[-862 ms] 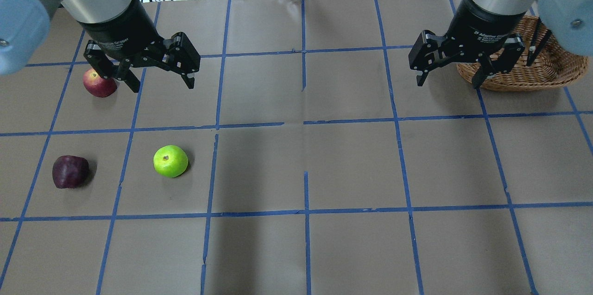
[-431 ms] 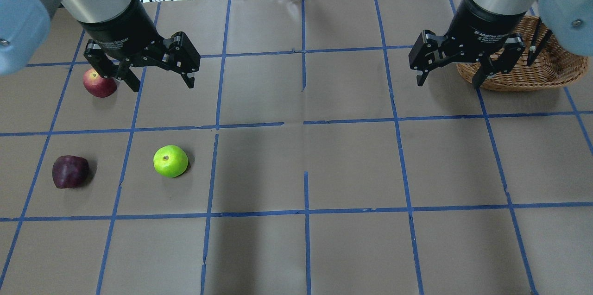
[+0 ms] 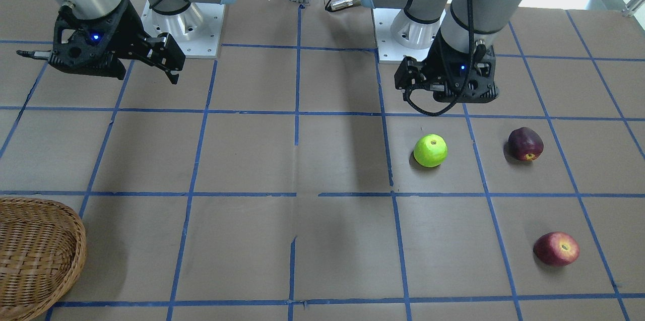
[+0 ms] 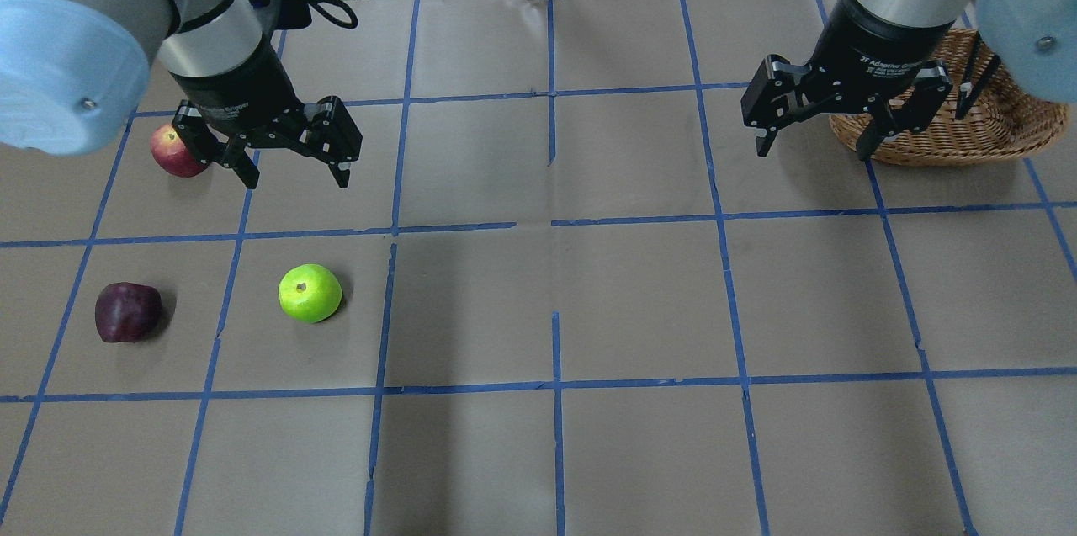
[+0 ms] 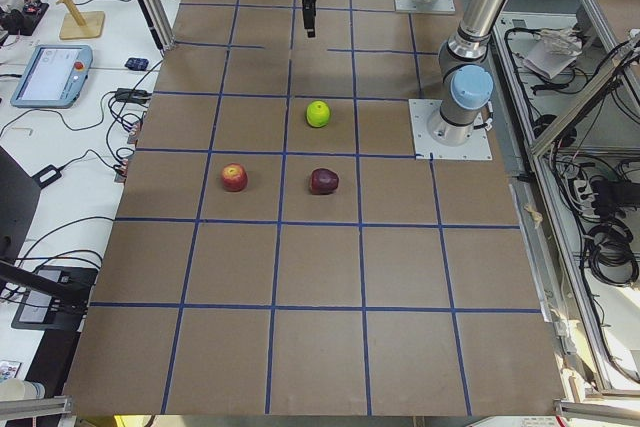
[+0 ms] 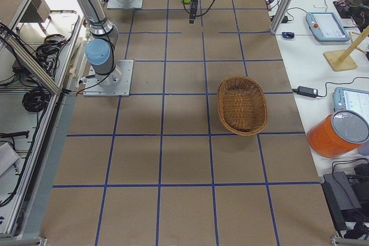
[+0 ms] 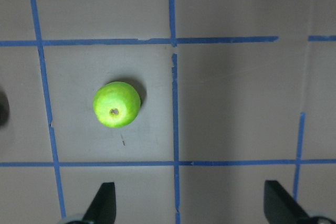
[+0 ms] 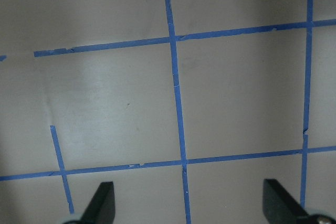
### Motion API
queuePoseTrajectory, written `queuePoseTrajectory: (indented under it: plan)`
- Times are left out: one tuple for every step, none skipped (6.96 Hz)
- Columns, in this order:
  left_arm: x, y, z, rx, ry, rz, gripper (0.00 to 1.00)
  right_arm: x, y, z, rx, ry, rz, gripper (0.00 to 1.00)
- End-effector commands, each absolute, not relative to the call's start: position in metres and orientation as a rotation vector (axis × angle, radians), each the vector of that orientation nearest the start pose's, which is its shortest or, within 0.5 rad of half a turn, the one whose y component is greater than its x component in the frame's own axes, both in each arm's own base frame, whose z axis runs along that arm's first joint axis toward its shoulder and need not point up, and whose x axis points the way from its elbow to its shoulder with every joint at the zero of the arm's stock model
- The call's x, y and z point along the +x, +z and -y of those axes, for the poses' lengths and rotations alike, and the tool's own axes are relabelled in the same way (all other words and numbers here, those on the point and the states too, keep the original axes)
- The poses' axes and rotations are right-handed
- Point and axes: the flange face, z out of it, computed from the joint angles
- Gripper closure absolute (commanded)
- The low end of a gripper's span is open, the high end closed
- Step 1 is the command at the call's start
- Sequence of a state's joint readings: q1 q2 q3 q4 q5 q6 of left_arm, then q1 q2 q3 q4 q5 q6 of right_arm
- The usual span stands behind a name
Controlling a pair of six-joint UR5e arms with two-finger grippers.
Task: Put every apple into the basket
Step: 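Lower the left gripper onto the green apple and grasp it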
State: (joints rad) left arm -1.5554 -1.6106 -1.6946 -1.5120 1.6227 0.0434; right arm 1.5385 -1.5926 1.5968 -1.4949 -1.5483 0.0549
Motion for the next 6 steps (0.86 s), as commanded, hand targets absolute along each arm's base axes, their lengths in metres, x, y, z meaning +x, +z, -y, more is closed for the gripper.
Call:
queuePoseTrajectory:
  plan:
    - [-0.075, 0.286, 0.486, 0.177, 0.120, -3.069, 0.00, 0.120, 0.479, 0.478, 0.135, 0.125, -3.116, 0.00]
    - [-0.068, 0.246, 0.471, 0.168, 0.145, -3.068, 0.00, 0.120, 0.478, 0.478, 0.135, 0.127, -3.115, 0.00]
    - [-0.068, 0.225, 0.464, 0.167, 0.189, -3.071, 0.00, 0.120, 0.479, 0.478, 0.135, 0.125, -3.116, 0.00]
    - [-0.067, 0.217, 0.465, 0.168, 0.211, -3.067, 0.00, 0.120, 0.478, 0.478, 0.135, 0.127, -3.115, 0.00]
    - [-0.060, 0.207, 0.468, 0.151, 0.241, -3.063, 0.00, 0.120, 0.478, 0.479, 0.133, 0.129, -3.109, 0.00]
    - [-0.053, 0.199, 0.471, 0.128, 0.245, -3.063, 0.00, 0.120, 0.477, 0.479, 0.135, 0.134, -3.109, 0.00]
